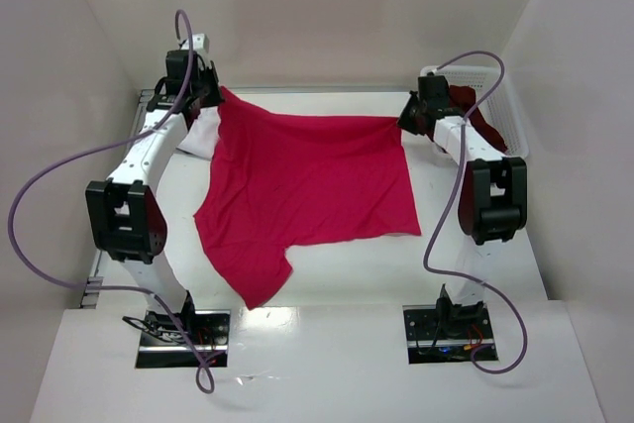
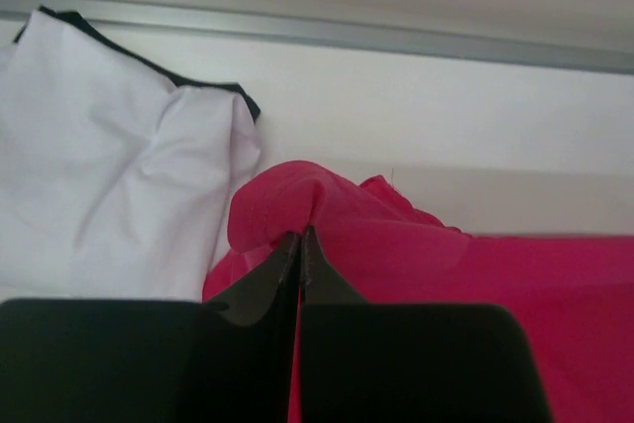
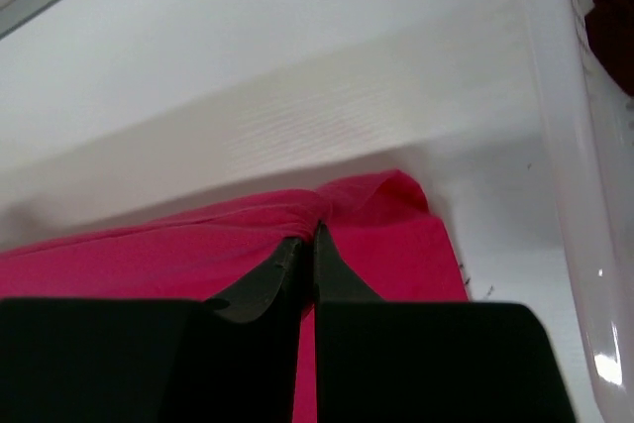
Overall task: Fold and stack the t-shirts
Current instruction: Fold the flattened tshirt in 1/3 of the way
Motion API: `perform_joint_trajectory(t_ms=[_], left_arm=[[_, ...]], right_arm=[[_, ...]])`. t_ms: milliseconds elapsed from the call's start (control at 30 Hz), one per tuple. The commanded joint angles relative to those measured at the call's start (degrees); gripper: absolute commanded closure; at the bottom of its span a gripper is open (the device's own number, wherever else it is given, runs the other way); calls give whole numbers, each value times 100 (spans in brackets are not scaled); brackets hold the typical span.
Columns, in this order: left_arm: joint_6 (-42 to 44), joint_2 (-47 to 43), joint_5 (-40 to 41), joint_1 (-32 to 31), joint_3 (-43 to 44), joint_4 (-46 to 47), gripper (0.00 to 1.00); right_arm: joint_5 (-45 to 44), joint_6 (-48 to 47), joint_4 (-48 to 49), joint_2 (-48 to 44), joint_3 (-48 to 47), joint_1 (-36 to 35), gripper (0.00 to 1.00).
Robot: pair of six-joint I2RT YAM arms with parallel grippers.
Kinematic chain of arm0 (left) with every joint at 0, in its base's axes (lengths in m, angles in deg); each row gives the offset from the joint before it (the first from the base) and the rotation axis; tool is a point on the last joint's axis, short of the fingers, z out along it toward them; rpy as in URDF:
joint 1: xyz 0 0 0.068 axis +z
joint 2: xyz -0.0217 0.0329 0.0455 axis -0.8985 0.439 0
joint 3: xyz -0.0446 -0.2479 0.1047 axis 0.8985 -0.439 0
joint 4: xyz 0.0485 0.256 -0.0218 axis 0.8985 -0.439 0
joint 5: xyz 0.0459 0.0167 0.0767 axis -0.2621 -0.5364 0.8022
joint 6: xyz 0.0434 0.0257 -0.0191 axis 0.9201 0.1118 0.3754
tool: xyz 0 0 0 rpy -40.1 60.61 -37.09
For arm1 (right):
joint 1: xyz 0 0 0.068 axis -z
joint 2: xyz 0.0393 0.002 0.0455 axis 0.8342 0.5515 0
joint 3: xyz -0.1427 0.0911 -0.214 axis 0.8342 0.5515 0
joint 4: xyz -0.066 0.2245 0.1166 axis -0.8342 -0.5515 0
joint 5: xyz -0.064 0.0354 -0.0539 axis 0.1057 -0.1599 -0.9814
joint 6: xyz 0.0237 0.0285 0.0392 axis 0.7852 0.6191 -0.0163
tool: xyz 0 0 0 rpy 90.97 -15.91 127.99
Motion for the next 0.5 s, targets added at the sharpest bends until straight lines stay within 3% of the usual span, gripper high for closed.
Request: perform_joint_trajectory(t_ms=[0, 467], left_arm=[[76, -765, -257, -31, -457, 128, 100], [-575, -3181, -634, -84, -2986, -206, 100]], right_arm=[[23, 103, 306, -557, 326, 47, 100], [-153, 218, 307, -1025, 1470, 100, 100]])
